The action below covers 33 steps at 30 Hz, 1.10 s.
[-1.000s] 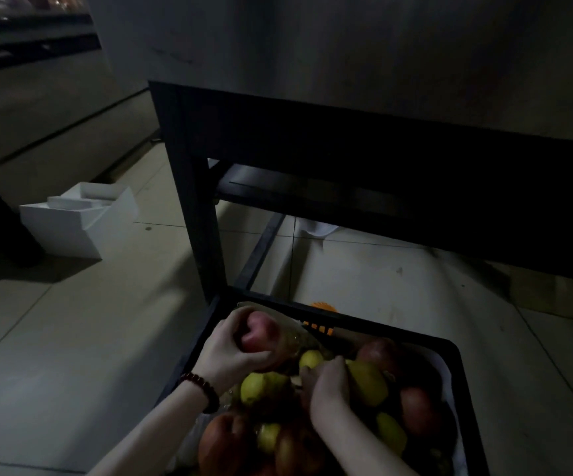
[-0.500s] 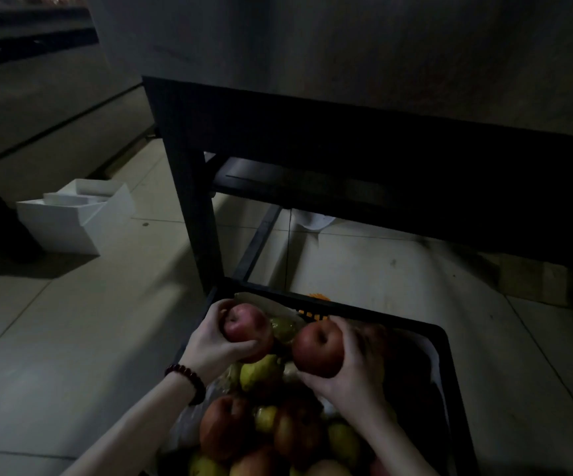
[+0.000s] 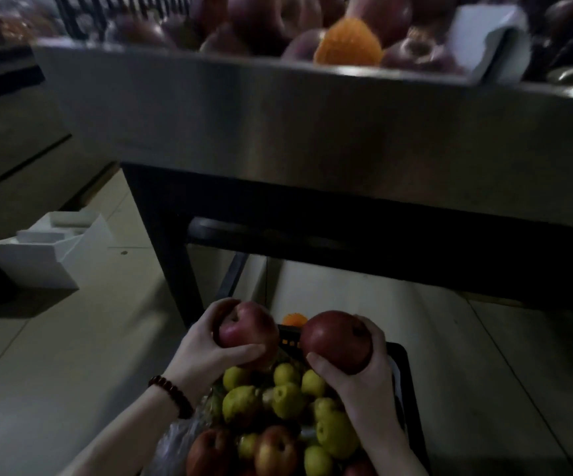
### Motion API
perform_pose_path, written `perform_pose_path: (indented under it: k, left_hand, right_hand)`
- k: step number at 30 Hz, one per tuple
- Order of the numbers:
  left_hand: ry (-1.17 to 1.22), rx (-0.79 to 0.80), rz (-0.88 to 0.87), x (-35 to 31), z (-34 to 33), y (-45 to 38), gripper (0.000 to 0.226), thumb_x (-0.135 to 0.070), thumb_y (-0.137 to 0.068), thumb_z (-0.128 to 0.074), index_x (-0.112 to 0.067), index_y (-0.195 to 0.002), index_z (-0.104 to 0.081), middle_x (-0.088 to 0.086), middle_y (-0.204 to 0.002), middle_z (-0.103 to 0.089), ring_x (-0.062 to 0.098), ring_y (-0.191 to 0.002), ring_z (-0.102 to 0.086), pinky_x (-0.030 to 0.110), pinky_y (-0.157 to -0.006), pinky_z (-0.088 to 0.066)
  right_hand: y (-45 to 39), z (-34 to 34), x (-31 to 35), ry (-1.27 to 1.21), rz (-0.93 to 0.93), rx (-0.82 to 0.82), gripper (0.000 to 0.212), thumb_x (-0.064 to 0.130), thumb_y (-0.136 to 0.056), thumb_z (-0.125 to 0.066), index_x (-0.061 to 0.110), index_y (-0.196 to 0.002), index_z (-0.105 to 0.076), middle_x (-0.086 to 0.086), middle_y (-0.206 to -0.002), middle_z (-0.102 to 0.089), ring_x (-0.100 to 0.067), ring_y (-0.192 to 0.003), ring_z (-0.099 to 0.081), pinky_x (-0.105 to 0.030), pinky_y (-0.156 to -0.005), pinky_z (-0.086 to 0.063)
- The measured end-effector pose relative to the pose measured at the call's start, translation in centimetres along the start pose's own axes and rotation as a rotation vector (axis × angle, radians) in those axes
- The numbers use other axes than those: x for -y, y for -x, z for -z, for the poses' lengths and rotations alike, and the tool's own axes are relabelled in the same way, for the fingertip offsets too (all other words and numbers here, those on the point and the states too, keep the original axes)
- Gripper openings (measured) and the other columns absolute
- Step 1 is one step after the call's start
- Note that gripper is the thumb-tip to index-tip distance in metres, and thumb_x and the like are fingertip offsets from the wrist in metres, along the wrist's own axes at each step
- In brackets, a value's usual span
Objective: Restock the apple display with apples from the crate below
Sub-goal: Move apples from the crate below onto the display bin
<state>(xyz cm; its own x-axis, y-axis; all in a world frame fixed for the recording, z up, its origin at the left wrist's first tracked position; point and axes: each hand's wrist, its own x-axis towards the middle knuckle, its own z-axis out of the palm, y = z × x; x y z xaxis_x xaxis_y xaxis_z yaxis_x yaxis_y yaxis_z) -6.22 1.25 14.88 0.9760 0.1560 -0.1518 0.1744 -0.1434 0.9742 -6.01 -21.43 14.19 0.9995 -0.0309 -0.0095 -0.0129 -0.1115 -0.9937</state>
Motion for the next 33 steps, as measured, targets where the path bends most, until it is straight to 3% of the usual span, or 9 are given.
perform_pose_path:
  k: [2,5,10,14,17,20,24,26,33]
  left_hand:
    - [-0.044,0.03,0.013,-4.0,0.3,0.8,0.093,-0.063,-0.018,-0.085,-0.046,-0.104,-0.055,-0.005,-0.114,-0.058,0.019,-0.101,-0.063,0.039,-0.084,-0.058]
    - [-0.051,0.061,0.038,-9.9,1.3,1.6,0.09,-0.063,-0.018,-0.086,-0.051,-0.101,-0.055,-0.008,-0.113,-0.059,0.019,-0.1,-0.065,0.042,-0.088,-0.056]
    - [-0.135,0.044,-0.015,-20.5,3.1,2.7,0.087,-0.06,-0.024,-0.088,-0.051,-0.104,-0.056,-0.005,-0.112,-0.066,0.01,-0.1,-0.066,0.037,-0.092,-0.054]
    - [-0.191,0.038,-0.056,-29.0,4.9,2.7,0.095,-0.061,-0.023,-0.086,-0.047,-0.111,-0.053,-0.011,-0.112,-0.063,0.004,-0.102,-0.062,0.028,-0.092,-0.052]
    - [-0.236,-0.009,-0.097,-34.1,6.3,1.1,0.102,-0.059,-0.028,-0.086,-0.044,-0.121,-0.049,-0.014,-0.121,-0.057,0.004,-0.11,-0.056,0.028,-0.099,-0.046]
    - [-0.327,-0.073,-0.138,-38.3,7.8,-1.6,0.094,-0.049,-0.042,-0.087,-0.034,-0.126,-0.047,-0.008,-0.124,-0.05,0.009,-0.114,-0.051,0.031,-0.101,-0.044]
    - [-0.443,-0.155,-0.133,-42.3,9.8,-6.5,0.091,-0.041,-0.052,-0.088,-0.03,-0.13,-0.043,0.003,-0.126,-0.041,0.015,-0.112,-0.045,0.024,-0.098,-0.035]
    - [-0.506,-0.185,-0.136,-43.2,10.7,-8.8,0.091,-0.044,-0.051,-0.087,-0.03,-0.13,-0.044,0.005,-0.123,-0.046,0.014,-0.106,-0.045,0.023,-0.094,-0.035]
    - [-0.519,-0.22,-0.08,-41.3,13.6,-13.9,0.09,-0.034,-0.055,-0.088,-0.024,-0.132,-0.044,0.009,-0.129,-0.043,0.024,-0.117,-0.047,0.031,-0.099,-0.038]
  right_hand:
    - [0.4,0.5,3.7,0.016,0.0,0.009,0.086,0.034,-0.05,-0.095,0.046,-0.119,-0.046,0.017,-0.118,-0.051,0.007,-0.097,-0.057,-0.009,-0.071,-0.048]
    - [1.0,1.1,9.3,-0.002,-0.021,0.026,0.084,0.018,-0.051,-0.096,0.044,-0.115,-0.048,0.016,-0.117,-0.051,0.021,-0.09,-0.054,0.001,-0.069,-0.044]
    - [1.9,2.1,19.8,0.044,-0.064,0.005,0.093,0.051,-0.032,-0.088,0.047,-0.116,-0.049,0.016,-0.117,-0.056,0.005,-0.1,-0.059,-0.008,-0.078,-0.047]
    - [0.9,2.5,28.0,0.066,-0.027,0.011,0.098,0.045,-0.037,-0.093,0.049,-0.123,-0.047,0.019,-0.122,-0.053,0.002,-0.107,-0.058,-0.016,-0.09,-0.05]
    - [-1.0,2.4,33.2,0.072,-0.017,0.005,0.103,0.04,-0.04,-0.095,0.044,-0.129,-0.043,0.016,-0.123,-0.052,0.0,-0.104,-0.061,-0.01,-0.08,-0.052]
    - [-4.0,2.1,37.3,0.131,-0.006,-0.012,0.095,0.038,-0.046,-0.095,0.038,-0.125,-0.044,0.009,-0.123,-0.053,-0.006,-0.103,-0.061,-0.01,-0.072,-0.053]
    - [-8.4,1.1,40.3,0.26,0.033,-0.053,0.095,0.054,-0.044,-0.088,0.037,-0.126,-0.043,0.011,-0.124,-0.05,-0.017,-0.114,-0.055,-0.037,-0.098,-0.051]
    - [-10.5,0.6,40.9,0.292,0.035,-0.078,0.095,0.054,-0.047,-0.088,0.036,-0.128,-0.041,0.007,-0.127,-0.049,-0.018,-0.116,-0.054,-0.042,-0.1,-0.05]
    - [-15.1,-3.4,42.4,0.323,0.061,-0.046,0.086,0.039,-0.058,-0.09,0.031,-0.129,-0.041,0.009,-0.122,-0.049,-0.011,-0.111,-0.053,-0.021,-0.09,-0.048]
